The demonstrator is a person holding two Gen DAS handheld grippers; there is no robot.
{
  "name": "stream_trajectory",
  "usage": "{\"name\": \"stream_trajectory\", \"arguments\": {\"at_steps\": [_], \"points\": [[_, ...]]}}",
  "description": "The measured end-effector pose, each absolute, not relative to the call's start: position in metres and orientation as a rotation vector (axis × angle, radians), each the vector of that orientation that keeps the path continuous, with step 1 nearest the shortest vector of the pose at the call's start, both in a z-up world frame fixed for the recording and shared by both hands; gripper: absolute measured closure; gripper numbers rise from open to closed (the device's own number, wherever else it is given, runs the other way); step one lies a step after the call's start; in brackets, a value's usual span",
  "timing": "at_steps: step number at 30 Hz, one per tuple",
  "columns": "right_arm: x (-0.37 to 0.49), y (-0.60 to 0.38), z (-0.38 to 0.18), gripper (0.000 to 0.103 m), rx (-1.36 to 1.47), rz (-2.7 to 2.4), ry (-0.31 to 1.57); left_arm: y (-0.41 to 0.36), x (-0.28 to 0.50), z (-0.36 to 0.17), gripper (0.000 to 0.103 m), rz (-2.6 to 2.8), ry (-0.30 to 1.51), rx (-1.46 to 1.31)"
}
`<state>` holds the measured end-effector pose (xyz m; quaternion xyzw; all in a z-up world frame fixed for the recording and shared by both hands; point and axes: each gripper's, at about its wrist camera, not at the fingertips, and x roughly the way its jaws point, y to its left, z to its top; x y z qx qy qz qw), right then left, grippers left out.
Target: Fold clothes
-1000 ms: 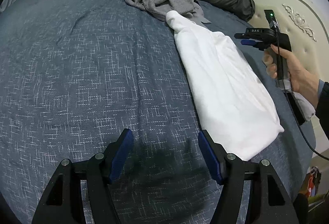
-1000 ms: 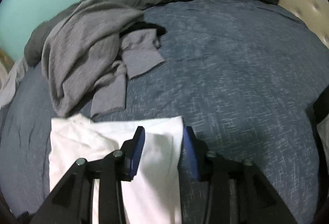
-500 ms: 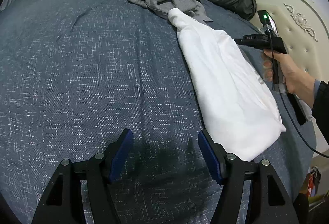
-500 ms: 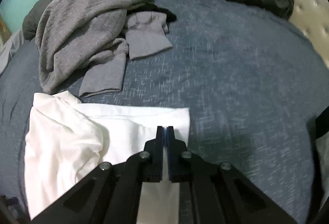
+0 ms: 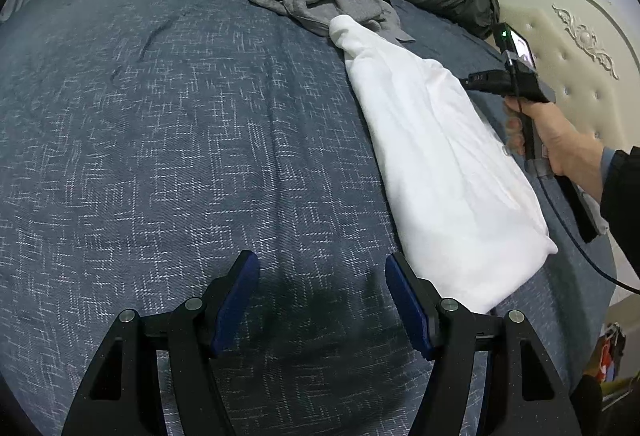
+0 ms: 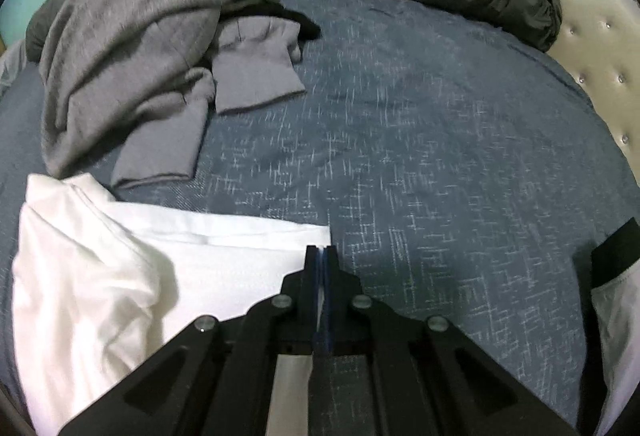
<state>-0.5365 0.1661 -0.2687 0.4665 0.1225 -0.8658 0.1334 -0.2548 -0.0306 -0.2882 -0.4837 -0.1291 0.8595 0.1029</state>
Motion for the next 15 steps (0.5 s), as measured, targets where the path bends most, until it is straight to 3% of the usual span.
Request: {"name": "stream_trajectory", "arguments": {"at_steps": [8, 10, 12, 13, 15], "points": [[-0.534, 0.179, -0.245, 0.100, 1.342, -2.531, 0.194, -0.030, -0.253, -0.287, 0.033, 2.534, -0.390, -1.425], [-0.526, 0.177, -0.231, 0.093, 1.287, -2.501, 0.124, -0.029, -0.251, -0.284, 0.033, 2.538, -0.386, -1.414], [-0.519, 0.170, -0.223, 0.074, 1.265, -2.420, 0.053, -0.028, -0.250, -0.283, 0.033, 2.538, -0.384, -1.413], [-0.517, 0.165, -0.222, 0.069, 1.271, -2.369, 0.023, -0.027, -0.250, -0.283, 0.033, 2.537, -0.383, -1.414], [-0.513, 0.151, -0.226, 0.066, 1.297, -2.287, 0.012, -0.027, -0.250, -0.283, 0.033, 2.538, -0.381, -1.412]]}}
